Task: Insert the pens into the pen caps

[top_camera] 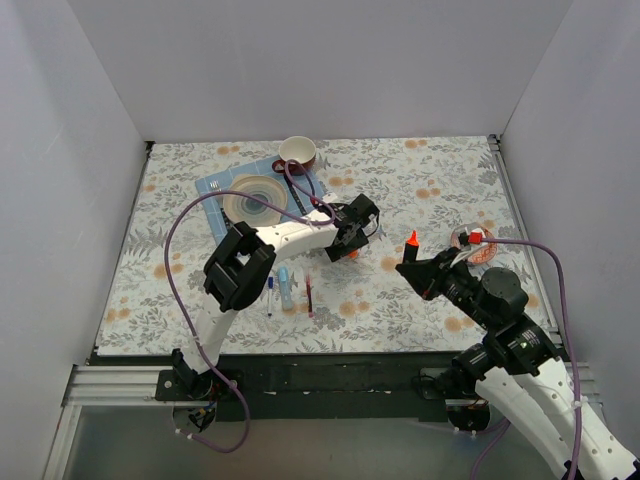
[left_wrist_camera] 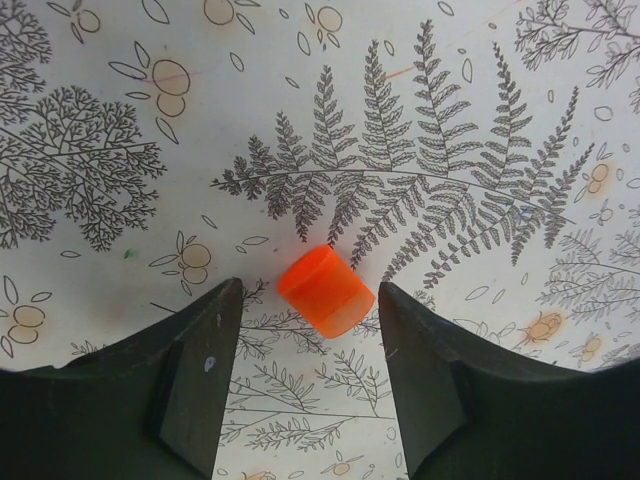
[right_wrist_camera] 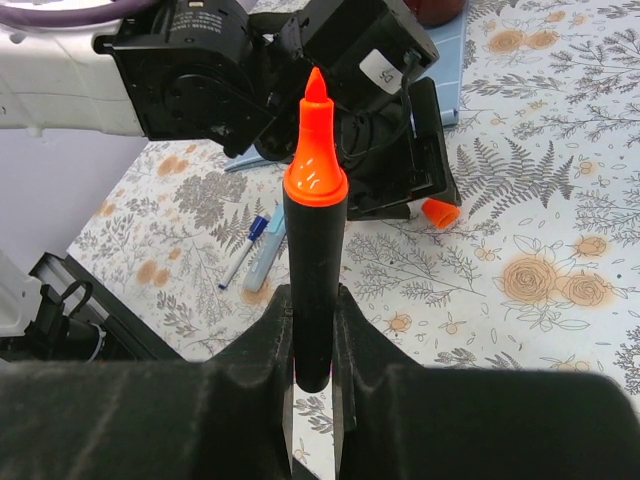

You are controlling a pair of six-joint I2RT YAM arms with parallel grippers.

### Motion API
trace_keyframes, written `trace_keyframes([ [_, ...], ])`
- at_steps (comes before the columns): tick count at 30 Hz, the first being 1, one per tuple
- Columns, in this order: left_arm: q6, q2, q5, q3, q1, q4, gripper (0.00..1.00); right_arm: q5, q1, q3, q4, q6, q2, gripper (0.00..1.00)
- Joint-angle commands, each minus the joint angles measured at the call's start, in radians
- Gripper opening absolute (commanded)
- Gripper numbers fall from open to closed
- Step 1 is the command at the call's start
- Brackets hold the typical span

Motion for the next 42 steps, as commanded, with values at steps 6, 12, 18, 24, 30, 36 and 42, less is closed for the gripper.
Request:
trace_keyframes([
  [6,0.058,0.028,0.022,0.029,-0.012,-0.027,0.54,0.024,-0.003,0.06,-0.001,-0.023,-0.032,0.01],
  [12,0.13,0.03,0.04,0.028,-0.013,-0.044,0.38,0.022,-0.001,0.066,-0.008,-0.021,-0.038,0.01],
  [18,0.333,0.033,0.054,0.028,-0.025,-0.051,0.32,0.014,-0.003,0.071,-0.01,-0.01,-0.042,0.01],
  [24,0.458,0.002,0.016,-0.03,-0.047,-0.085,0.29,0.005,-0.001,0.077,-0.014,-0.001,-0.047,0.01],
  [30,0.502,-0.102,0.042,-0.185,-0.048,-0.035,0.35,-0.01,-0.003,0.068,-0.01,0.017,-0.042,0.01],
  [36,0.521,-0.164,0.025,-0.234,-0.048,-0.036,0.48,-0.023,-0.001,0.065,0.01,0.026,-0.032,0.01],
  [42,0.548,-0.164,0.03,-0.205,-0.047,-0.029,0.63,-0.03,-0.003,0.056,0.027,0.029,-0.019,0.01],
])
